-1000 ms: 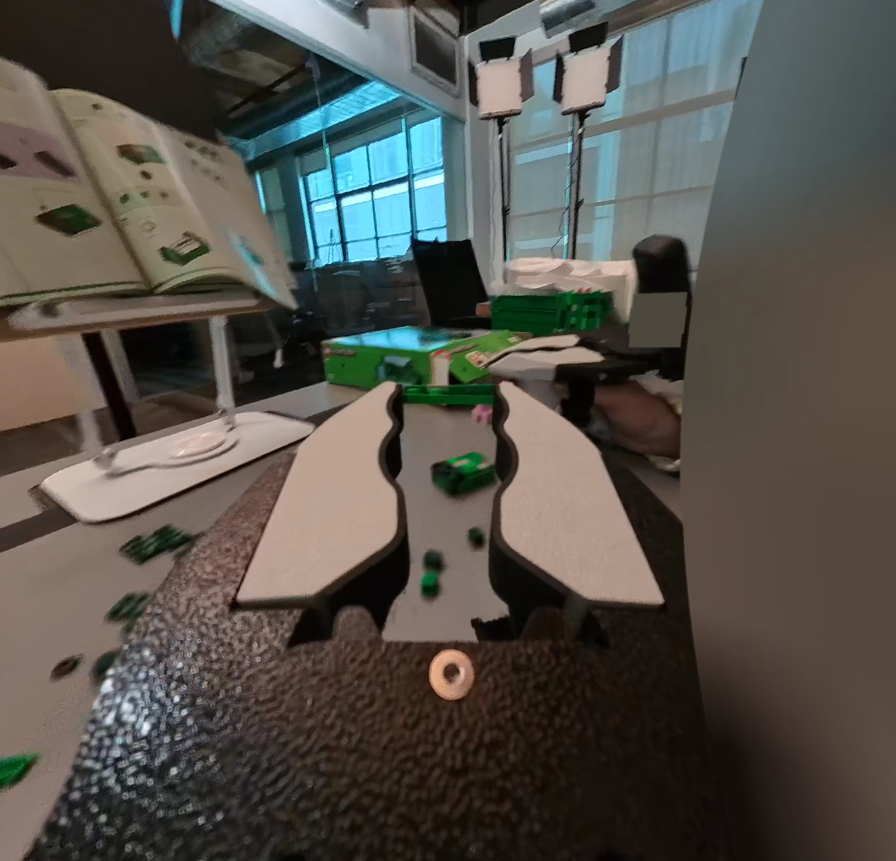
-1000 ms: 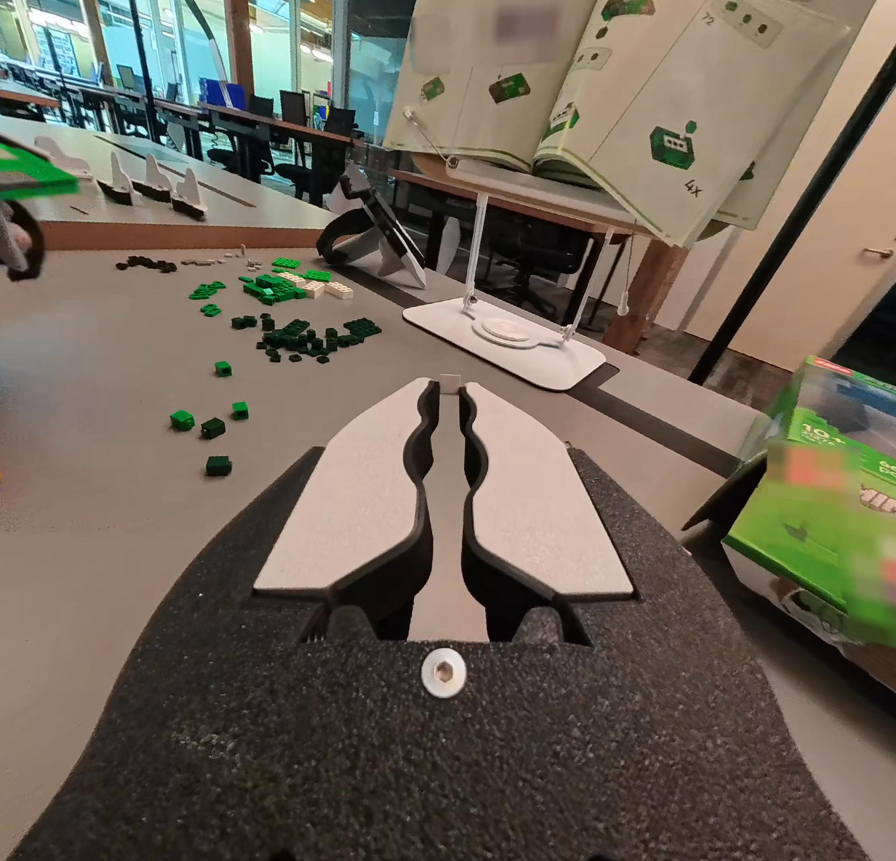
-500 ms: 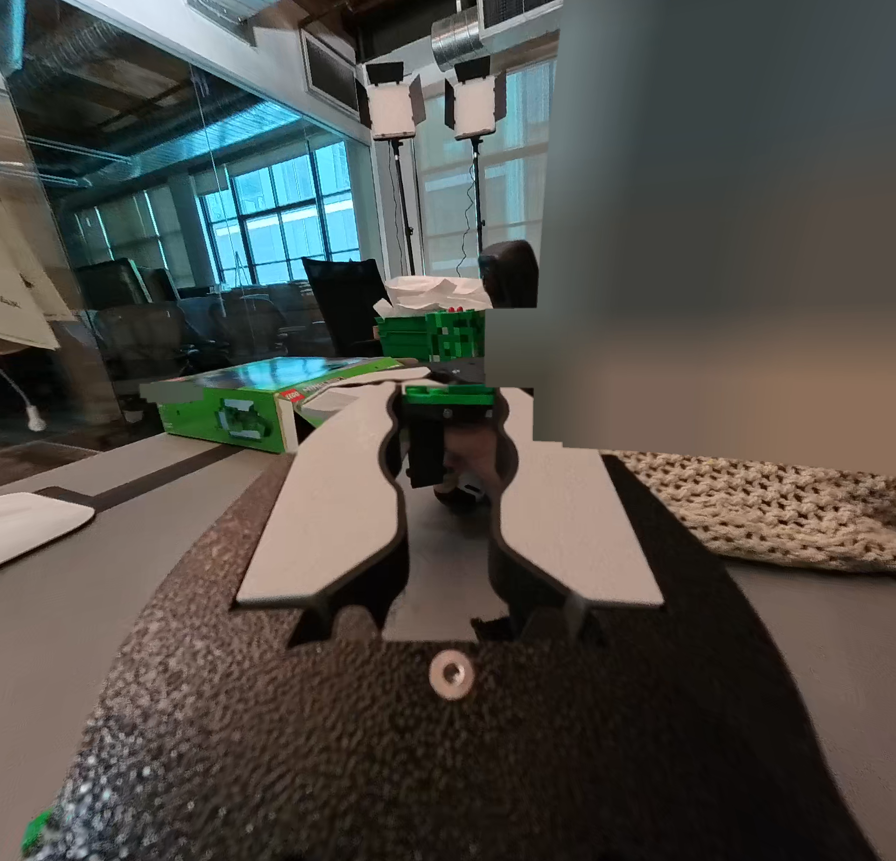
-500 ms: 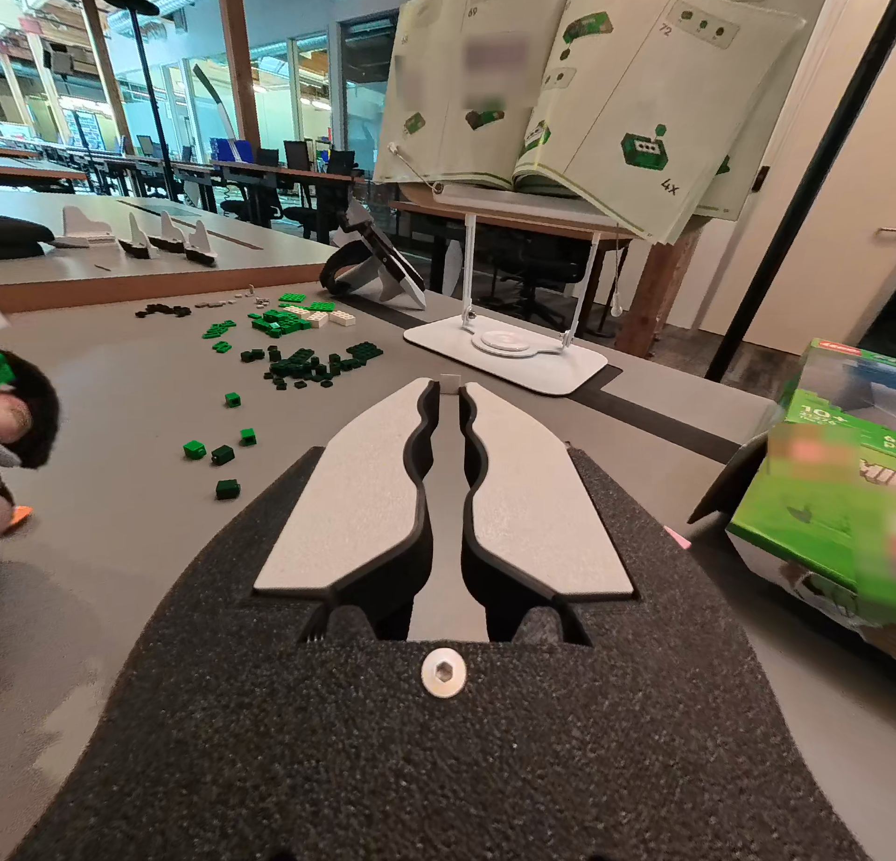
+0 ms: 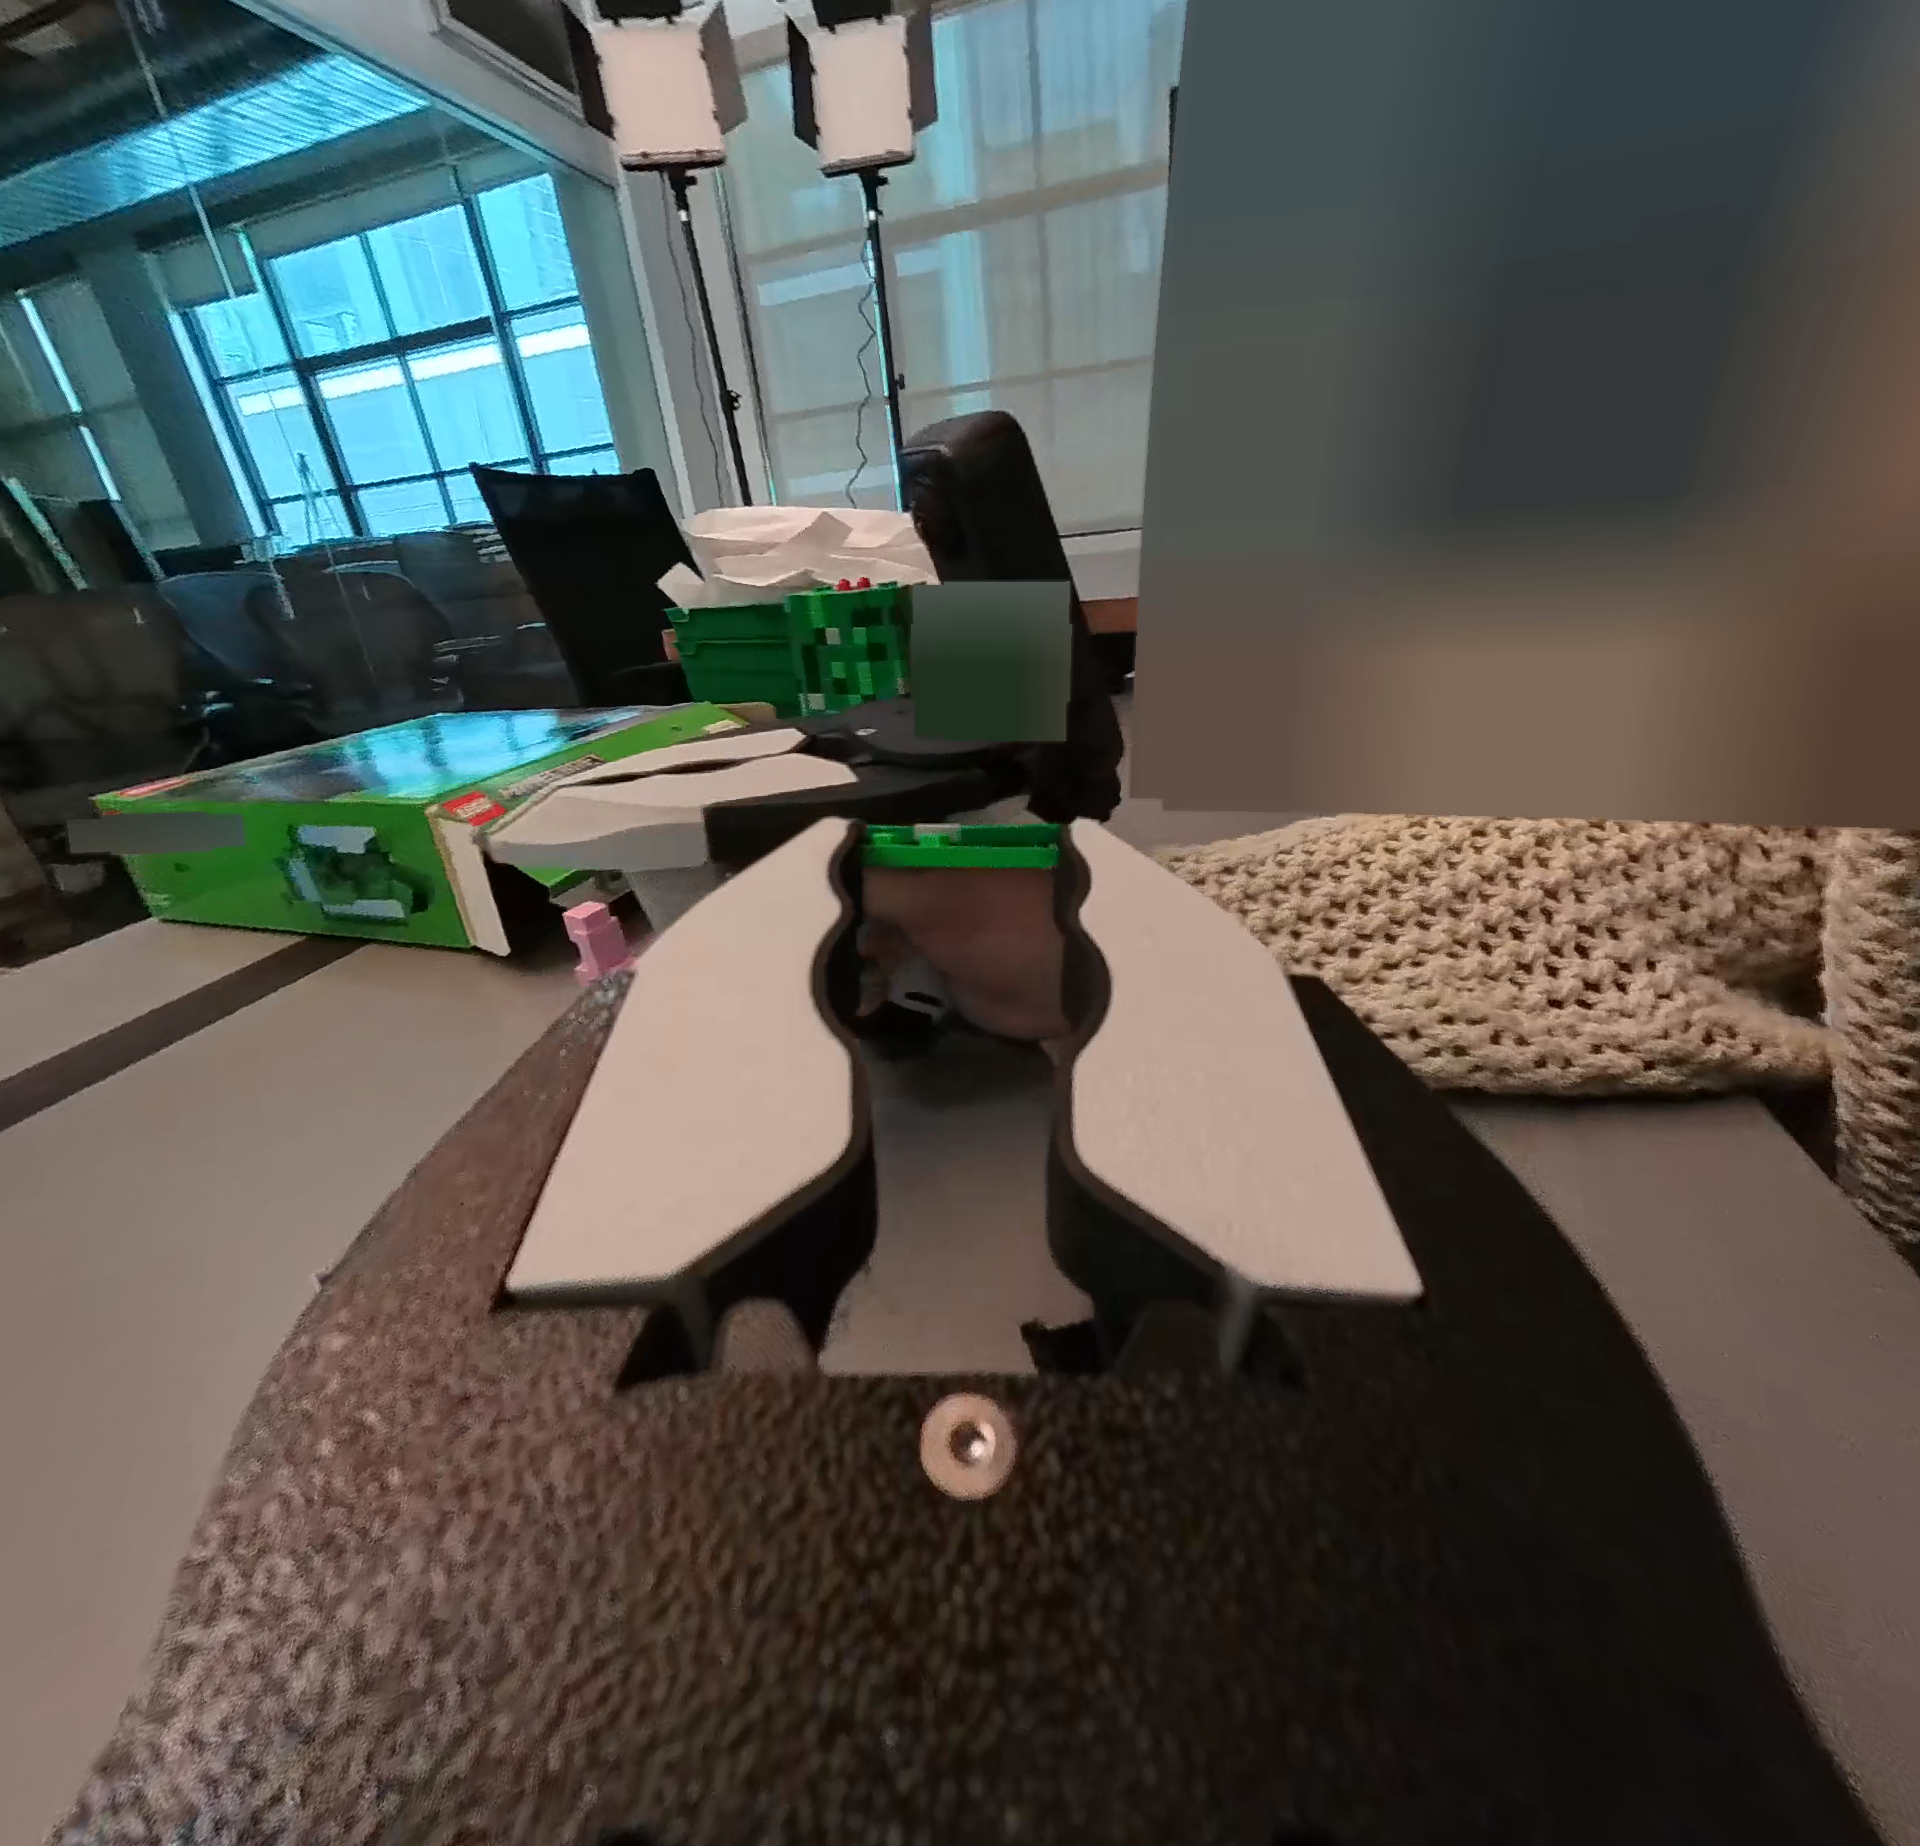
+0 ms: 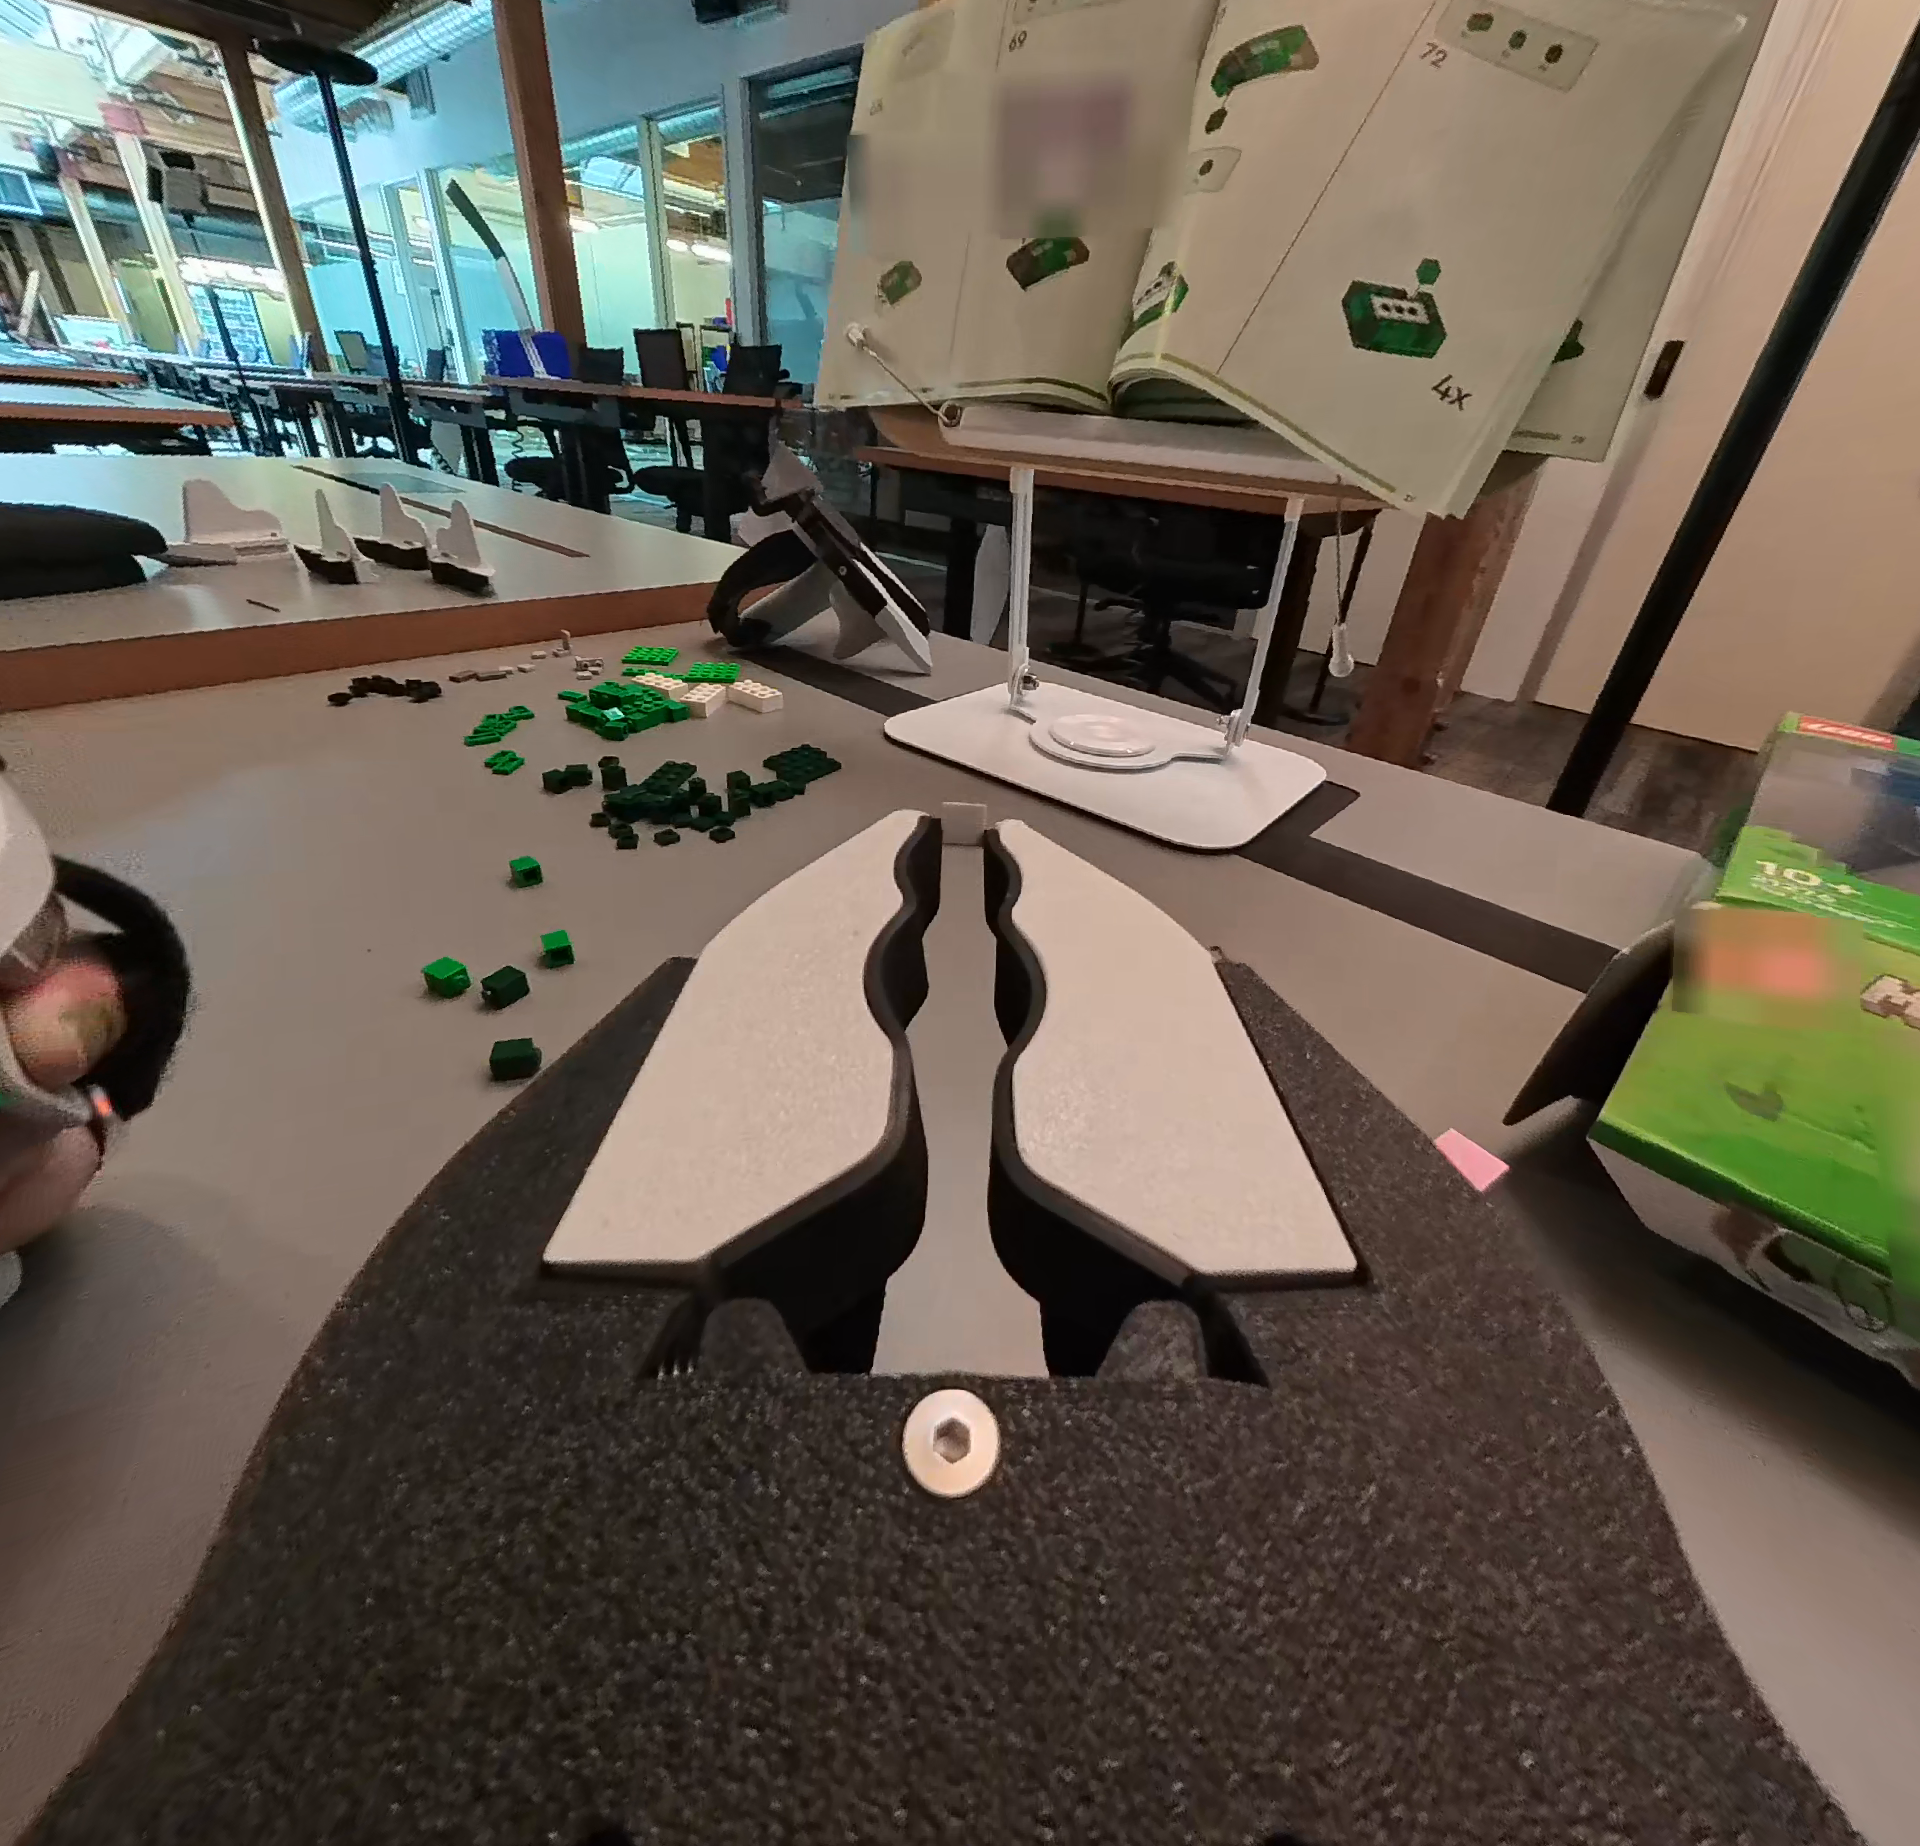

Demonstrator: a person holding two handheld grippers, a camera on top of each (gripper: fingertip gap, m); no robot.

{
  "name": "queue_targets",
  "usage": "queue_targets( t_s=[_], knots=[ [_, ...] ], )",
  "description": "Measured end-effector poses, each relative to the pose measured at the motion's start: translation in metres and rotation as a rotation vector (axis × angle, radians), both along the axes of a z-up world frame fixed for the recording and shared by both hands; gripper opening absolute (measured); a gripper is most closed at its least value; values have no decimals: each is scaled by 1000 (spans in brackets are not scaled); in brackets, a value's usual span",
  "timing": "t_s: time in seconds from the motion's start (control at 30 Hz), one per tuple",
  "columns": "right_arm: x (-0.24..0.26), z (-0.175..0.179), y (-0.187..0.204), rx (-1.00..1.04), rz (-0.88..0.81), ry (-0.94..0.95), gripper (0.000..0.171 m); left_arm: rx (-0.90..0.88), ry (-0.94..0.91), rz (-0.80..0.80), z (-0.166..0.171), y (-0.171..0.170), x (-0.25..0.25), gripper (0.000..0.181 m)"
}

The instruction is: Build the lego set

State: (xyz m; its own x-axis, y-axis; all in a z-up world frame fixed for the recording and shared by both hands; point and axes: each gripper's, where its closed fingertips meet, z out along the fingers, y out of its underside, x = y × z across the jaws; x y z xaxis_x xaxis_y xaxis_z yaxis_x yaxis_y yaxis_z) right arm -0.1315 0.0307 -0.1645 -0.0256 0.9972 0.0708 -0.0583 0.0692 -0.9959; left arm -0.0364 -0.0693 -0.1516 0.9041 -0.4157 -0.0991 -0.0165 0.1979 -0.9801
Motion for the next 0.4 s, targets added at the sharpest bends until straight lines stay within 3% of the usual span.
queue_targets(
  t_s=[0.4],
  knots=[
    [-2, -3, -6, 48, 9, -23, 7, 16, -71, -22, 5, 0, -6, 34]
  ],
)
